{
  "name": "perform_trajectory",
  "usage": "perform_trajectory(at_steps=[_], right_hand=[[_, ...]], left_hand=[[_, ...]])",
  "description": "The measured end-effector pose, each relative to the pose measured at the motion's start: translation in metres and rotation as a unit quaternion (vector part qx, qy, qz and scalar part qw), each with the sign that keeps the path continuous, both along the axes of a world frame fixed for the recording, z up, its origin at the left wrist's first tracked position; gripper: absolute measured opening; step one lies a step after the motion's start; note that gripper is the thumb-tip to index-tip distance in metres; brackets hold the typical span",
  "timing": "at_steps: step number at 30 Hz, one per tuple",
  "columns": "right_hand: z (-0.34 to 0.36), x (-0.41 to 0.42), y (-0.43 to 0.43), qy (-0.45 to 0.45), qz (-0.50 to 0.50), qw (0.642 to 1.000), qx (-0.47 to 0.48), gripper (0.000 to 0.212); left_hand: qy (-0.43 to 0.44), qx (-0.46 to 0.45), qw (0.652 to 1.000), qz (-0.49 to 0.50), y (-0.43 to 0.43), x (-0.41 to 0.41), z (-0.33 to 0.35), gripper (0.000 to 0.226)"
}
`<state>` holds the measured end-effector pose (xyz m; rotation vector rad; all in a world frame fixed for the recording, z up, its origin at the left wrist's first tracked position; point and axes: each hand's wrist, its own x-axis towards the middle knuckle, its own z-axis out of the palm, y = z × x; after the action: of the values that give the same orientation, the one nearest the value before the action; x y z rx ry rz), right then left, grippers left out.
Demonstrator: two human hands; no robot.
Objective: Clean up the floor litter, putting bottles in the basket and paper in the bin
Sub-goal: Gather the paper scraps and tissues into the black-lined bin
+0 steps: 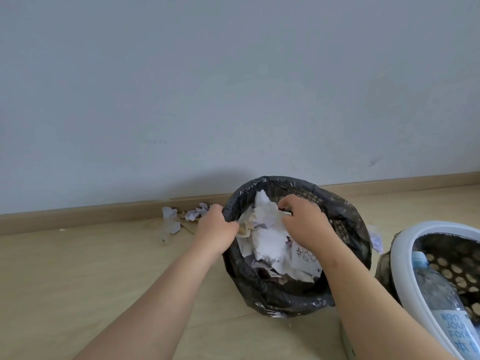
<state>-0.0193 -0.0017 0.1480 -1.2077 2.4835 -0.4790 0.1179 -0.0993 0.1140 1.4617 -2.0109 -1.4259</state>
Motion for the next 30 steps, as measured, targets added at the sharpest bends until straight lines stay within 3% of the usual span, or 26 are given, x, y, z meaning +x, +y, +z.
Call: perform_trajectory(at_steps=[5,12,16,22,26,30], right_hand=[[0.019,0.029,-0.028,-0.045,0.05,0.995,-0.076,0.037],[0.021,0.128,-0.085,-0.069,0.176,0.978,-0.084,0.031],[0.01,0.186,-0.118,-0.048,0.242,0.964,-0.094,0.032],[-0.017,0.241,-0.144,-0.018,0.285,0.957,-0.057,0.034],[-0.025,0.257,-0.149,-0.005,0.29,0.954,-0.078,0.033],[-0.026,0.254,-0.15,0.009,0.239,0.959,-0.151,0.03]], left_hand=[[-0.002,0.028,0.997,0.07,-0.046,0.059,0.025,0.023],[-0.041,0.039,0.976,0.208,-0.105,0.19,0.04,0.037],[-0.085,0.015,0.952,0.292,-0.117,0.255,0.025,0.025],[-0.121,-0.003,0.906,0.406,-0.12,0.312,0.001,0.031],[-0.13,-0.054,0.906,0.399,-0.119,0.313,0.001,0.035],[-0.247,-0.184,0.911,0.273,-0.115,0.274,0.006,0.049]])
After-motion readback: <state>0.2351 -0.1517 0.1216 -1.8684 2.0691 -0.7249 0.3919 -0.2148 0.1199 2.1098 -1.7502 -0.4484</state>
